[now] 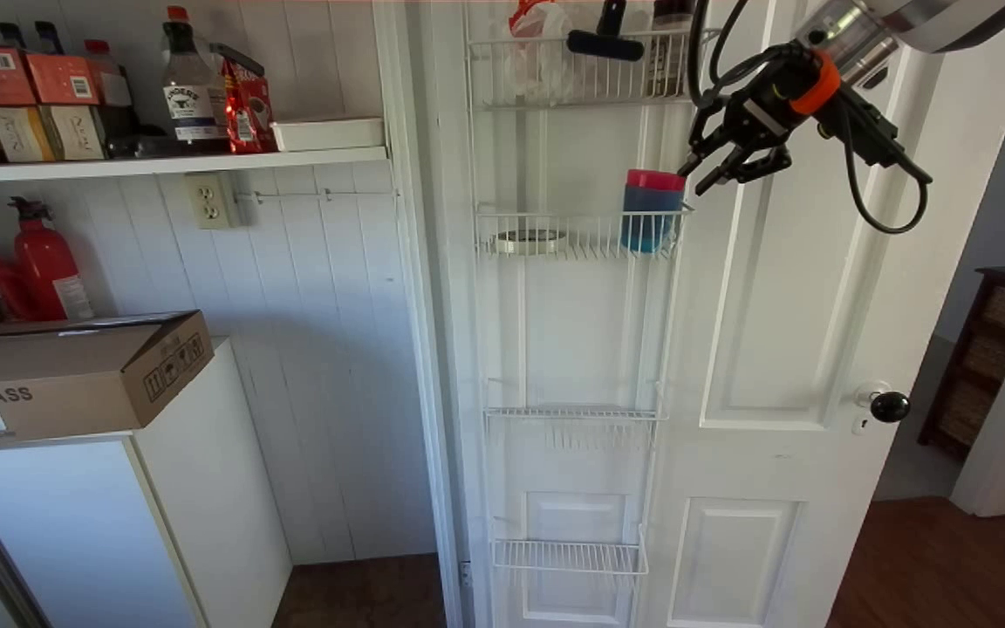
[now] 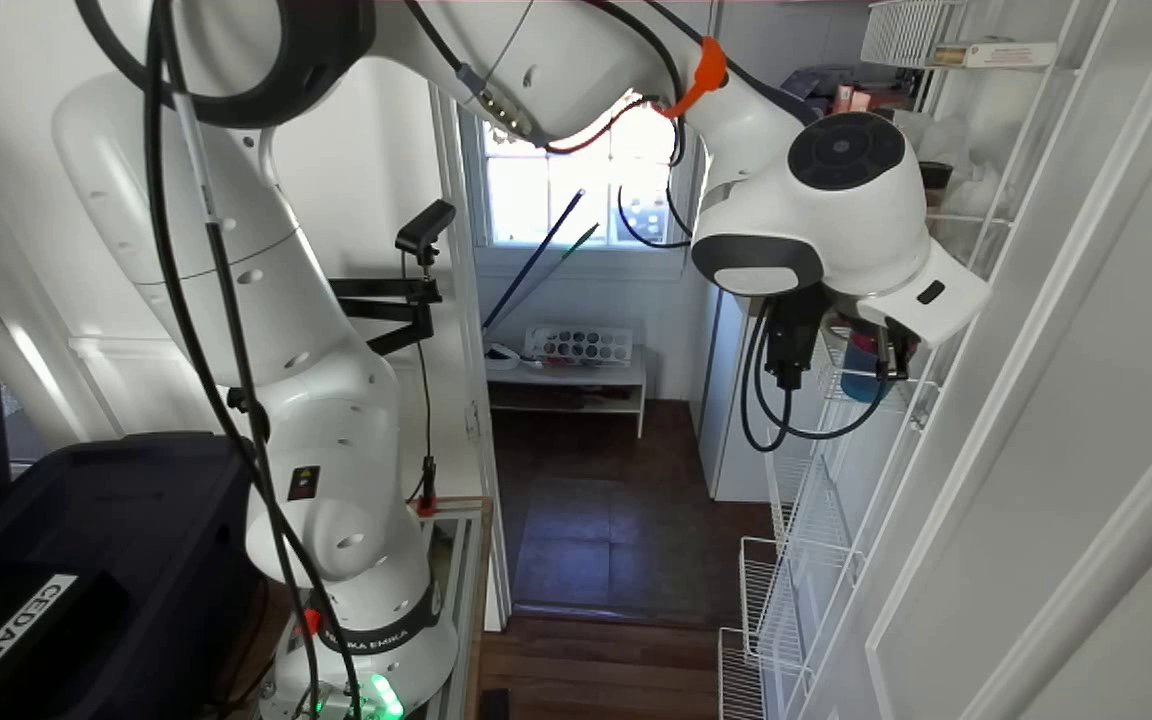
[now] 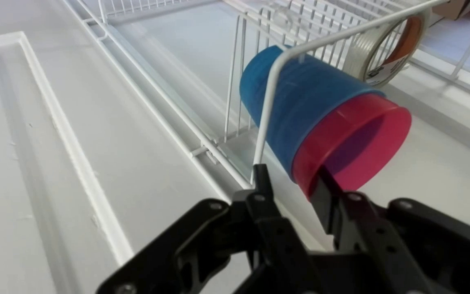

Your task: Remove the pink cup from the blue cup and put it on the third rack from the bottom

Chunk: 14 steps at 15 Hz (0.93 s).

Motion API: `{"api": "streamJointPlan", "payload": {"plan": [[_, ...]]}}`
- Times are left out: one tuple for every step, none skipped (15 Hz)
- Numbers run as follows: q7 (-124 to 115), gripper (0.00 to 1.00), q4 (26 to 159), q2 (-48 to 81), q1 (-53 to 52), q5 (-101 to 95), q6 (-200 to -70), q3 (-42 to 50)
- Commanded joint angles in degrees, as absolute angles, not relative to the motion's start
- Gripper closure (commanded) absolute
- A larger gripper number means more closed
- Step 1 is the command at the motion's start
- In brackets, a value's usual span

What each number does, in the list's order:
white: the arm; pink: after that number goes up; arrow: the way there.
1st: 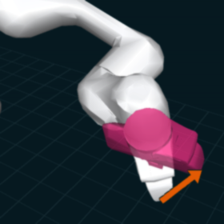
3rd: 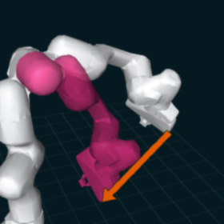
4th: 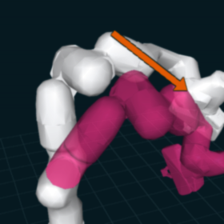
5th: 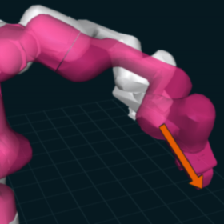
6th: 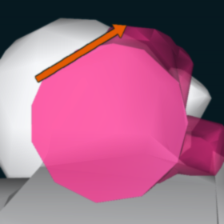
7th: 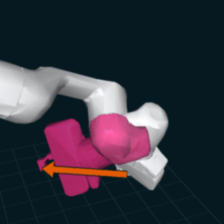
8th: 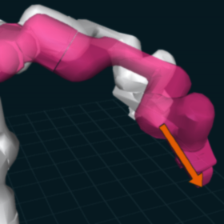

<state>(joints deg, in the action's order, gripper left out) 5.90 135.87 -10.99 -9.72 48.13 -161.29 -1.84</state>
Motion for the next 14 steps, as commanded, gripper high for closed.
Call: {"api": "streamJointPlan", "payload": {"plan": [[3.3,0.74,136.3,-11.9,-9.1,45.7,-161.1,-2.6],[3.2,0.74,136.2,-11.9,-9.1,45.6,-161.0,-2.6],[3.2,0.76,136.2,-11.8,-9.1,45.4,-161.0,-2.7],[3.1,0.76,136.2,-11.8,-9.1,45.2,-160.9,-2.7],[3.0,0.79,136.1,-11.8,-9.1,44.9,-160.9,-2.7],[2.8,0.86,136.1,-11.8,-9.1,44.6,-160.8,-2.7],[2.6,0.92,136.1,-11.8,-9.1,44.3,-160.8,-2.7],[2.5,0.95,136.0,-11.8,-9.0,44.0,-160.7,-2.7],[2.3,1.0,136.0,-11.8,-9.0,43.7,-160.7,-2.7],[2.3,1.0,136.0,-11.8,-9.0,43.5,-160.6,-2.7],[2.2,1.0,136.0,-11.8,-8.9,43.4,-160.6,-2.6],[2.1,0.99,136.0,-11.8,-8.9,43.2,-160.5,-2.6],[2.0,0.99,136.0,-11.9,-8.8,42.8,-160.5,-2.6],[1.8,0.99,136.0,-12.0,-8.7,42.3,-160.4,-2.6]]}}
